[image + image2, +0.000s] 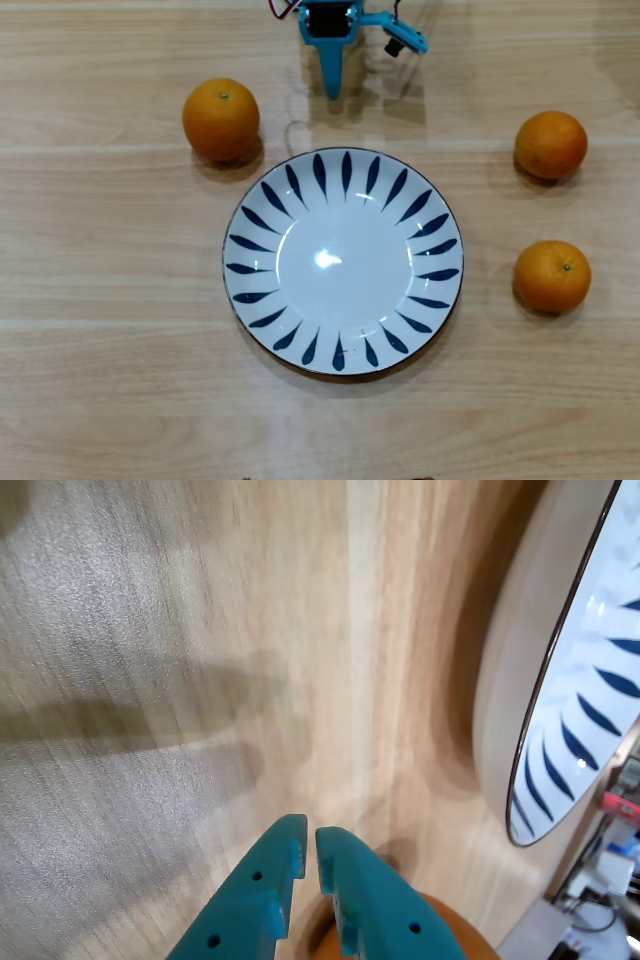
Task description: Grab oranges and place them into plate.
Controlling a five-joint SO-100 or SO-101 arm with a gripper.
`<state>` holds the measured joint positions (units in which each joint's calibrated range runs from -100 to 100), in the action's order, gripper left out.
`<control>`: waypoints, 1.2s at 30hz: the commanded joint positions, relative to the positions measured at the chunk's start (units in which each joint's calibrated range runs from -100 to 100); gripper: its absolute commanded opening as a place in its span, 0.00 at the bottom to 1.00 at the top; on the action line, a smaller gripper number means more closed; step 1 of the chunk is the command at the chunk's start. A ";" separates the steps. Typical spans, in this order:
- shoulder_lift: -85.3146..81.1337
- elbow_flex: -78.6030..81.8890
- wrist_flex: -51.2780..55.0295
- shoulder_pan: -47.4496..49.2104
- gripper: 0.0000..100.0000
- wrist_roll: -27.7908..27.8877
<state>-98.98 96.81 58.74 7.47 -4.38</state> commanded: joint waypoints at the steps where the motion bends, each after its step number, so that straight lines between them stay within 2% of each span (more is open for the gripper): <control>1: -0.59 0.47 -0.43 0.03 0.02 0.04; 36: -0.59 -2.15 -0.08 0.27 0.02 -0.06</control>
<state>-98.98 96.81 58.74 7.39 -4.33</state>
